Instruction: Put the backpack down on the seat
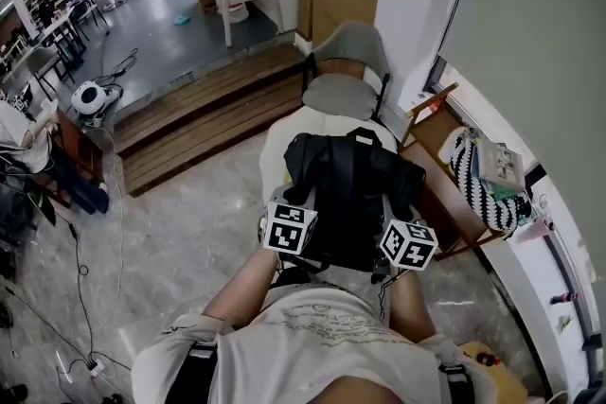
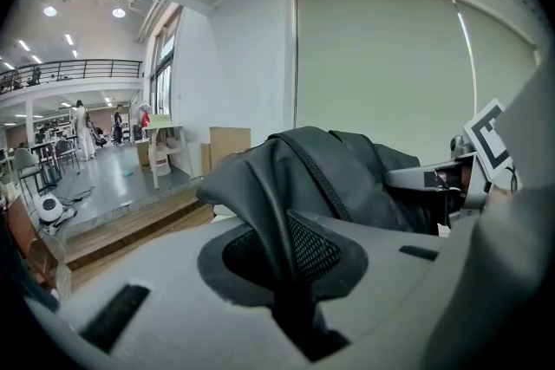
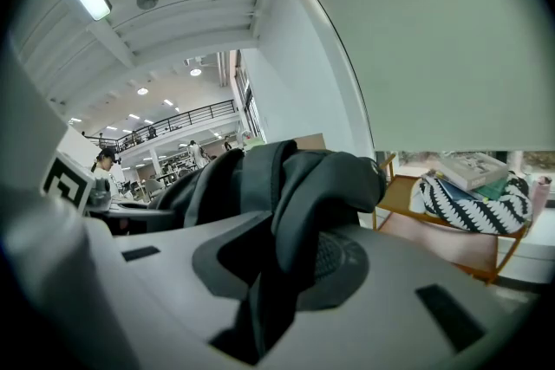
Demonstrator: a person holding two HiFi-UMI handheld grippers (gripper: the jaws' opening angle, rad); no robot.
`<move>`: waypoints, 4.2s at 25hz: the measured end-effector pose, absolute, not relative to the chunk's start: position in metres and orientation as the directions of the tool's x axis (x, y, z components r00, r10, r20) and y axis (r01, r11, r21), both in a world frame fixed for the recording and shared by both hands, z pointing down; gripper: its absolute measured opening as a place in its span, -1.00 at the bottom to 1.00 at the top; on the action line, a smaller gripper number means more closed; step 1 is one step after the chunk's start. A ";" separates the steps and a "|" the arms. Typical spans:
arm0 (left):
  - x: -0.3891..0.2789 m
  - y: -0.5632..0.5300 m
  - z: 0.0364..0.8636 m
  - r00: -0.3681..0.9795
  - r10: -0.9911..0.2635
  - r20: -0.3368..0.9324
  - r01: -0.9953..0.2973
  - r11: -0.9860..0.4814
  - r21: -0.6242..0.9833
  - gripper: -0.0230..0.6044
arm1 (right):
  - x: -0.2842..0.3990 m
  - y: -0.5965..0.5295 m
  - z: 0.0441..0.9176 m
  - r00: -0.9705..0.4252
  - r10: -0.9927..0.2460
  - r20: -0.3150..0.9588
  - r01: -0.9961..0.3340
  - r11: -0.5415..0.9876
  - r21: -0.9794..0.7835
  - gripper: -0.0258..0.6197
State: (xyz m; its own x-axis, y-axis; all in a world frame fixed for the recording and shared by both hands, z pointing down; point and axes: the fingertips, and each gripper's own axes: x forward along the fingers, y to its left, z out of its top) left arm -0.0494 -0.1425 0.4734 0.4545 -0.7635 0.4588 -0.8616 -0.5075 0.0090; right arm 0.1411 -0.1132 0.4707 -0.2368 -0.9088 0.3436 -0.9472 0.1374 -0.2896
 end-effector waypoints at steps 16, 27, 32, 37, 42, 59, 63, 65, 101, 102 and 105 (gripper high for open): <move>-0.067 -0.260 0.482 0.546 -0.704 0.453 -0.814 -0.574 0.089 -0.75 | 0.117 -0.215 0.471 -0.169 -0.896 0.411 -0.968 0.073 -0.240 -0.66; -0.080 -0.314 0.508 0.595 -0.654 0.467 -0.779 -0.612 0.134 -0.75 | 0.101 -0.256 0.497 -0.146 -0.858 0.492 -0.976 0.044 -0.213 -0.66; -0.069 -0.314 0.535 0.594 -0.604 0.531 -0.768 -0.622 0.151 -0.75 | 0.114 -0.255 0.525 -0.154 -0.816 0.557 -0.972 0.025 -0.232 -0.66; -0.049 -0.321 0.562 0.607 -0.524 0.598 -0.768 -0.582 0.269 -0.75 | 0.132 -0.266 0.559 -0.181 -0.763 0.621 -0.968 0.025 -0.251 -0.66; -0.028 -0.326 0.589 0.585 -0.470 0.661 -0.765 -0.589 0.259 -0.75 | 0.151 -0.266 0.590 -0.194 -0.720 0.666 -0.964 0.013 -0.267 -0.66; 0.017 -0.350 0.721 0.503 -0.251 0.827 -0.754 -0.594 0.278 -0.75 | 0.188 -0.265 0.729 -0.227 -0.549 0.804 -0.946 -0.071 -0.316 -0.65; 0.029 -0.361 0.754 0.494 -0.200 0.846 -0.738 -0.610 0.287 -0.75 | 0.197 -0.268 0.758 -0.227 -0.535 0.814 -0.937 -0.107 -0.332 -0.65; 0.034 -0.365 0.771 0.481 -0.177 0.859 -0.740 -0.607 0.290 -0.75 | 0.200 -0.266 0.777 -0.228 -0.518 0.824 -0.930 -0.135 -0.342 -0.65; 0.102 -0.399 1.007 0.326 -0.004 0.945 -0.682 -0.694 0.232 -0.59 | 0.258 -0.261 1.006 -0.158 -0.397 0.904 -0.843 -0.422 -0.333 -0.58; 0.100 -0.396 1.011 0.323 0.007 0.946 -0.679 -0.695 0.237 -0.59 | 0.258 -0.260 1.009 -0.158 -0.390 0.907 -0.850 -0.415 -0.326 -0.58; 0.095 -0.395 1.019 0.317 0.011 0.948 -0.671 -0.704 0.233 -0.55 | 0.256 -0.259 1.015 -0.171 -0.386 0.906 -0.863 -0.386 -0.327 -0.56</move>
State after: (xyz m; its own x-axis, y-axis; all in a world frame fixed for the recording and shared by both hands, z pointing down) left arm 0.0951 -0.3947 1.0187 0.3173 0.0113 0.9482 -0.6707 -0.7042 0.2329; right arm 0.2556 -0.2591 1.0151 -0.1706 -0.3862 0.9065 -0.8626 -0.3861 -0.3268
